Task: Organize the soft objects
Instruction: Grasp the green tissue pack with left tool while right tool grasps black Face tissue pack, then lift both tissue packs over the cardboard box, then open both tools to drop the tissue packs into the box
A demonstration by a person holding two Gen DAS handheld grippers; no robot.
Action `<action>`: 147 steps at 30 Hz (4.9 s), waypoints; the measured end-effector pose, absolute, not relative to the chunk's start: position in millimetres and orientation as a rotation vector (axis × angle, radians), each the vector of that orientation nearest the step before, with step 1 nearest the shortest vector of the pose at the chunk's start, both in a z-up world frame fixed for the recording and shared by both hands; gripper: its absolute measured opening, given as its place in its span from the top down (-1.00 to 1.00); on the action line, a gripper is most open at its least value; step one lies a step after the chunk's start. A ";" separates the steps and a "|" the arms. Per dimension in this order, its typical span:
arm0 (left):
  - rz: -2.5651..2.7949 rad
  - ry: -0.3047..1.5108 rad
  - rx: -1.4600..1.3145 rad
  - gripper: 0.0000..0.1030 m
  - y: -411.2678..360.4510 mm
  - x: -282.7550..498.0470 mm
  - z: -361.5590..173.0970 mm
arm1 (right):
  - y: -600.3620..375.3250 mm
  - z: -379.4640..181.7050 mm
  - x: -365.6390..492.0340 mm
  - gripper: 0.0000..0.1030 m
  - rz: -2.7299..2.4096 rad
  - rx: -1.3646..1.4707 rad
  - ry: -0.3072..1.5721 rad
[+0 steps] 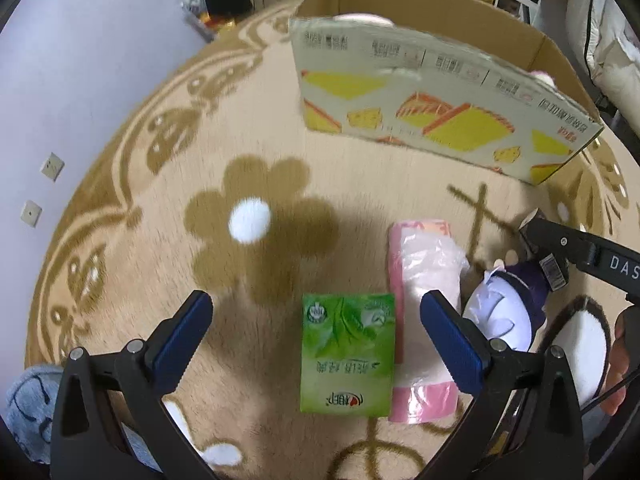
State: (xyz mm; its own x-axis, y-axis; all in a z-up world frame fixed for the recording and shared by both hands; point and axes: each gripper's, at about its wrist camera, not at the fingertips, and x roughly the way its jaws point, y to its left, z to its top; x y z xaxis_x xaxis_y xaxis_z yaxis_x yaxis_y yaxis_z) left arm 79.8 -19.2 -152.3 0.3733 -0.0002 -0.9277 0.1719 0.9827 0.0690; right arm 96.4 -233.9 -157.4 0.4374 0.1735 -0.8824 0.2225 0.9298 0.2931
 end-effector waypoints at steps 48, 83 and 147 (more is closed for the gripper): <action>-0.144 0.800 0.180 0.00 -42.0 86.9 -75.5 | -218.1 -99.1 76.5 0.01 0.026 0.337 0.960; -0.186 0.624 0.215 0.00 -73.4 146.0 -40.5 | -213.8 -38.3 97.1 0.01 0.008 0.232 0.565; -0.135 0.616 0.220 -0.92 -70.9 161.2 -47.3 | -246.7 -56.9 116.2 -0.97 -0.081 0.314 0.573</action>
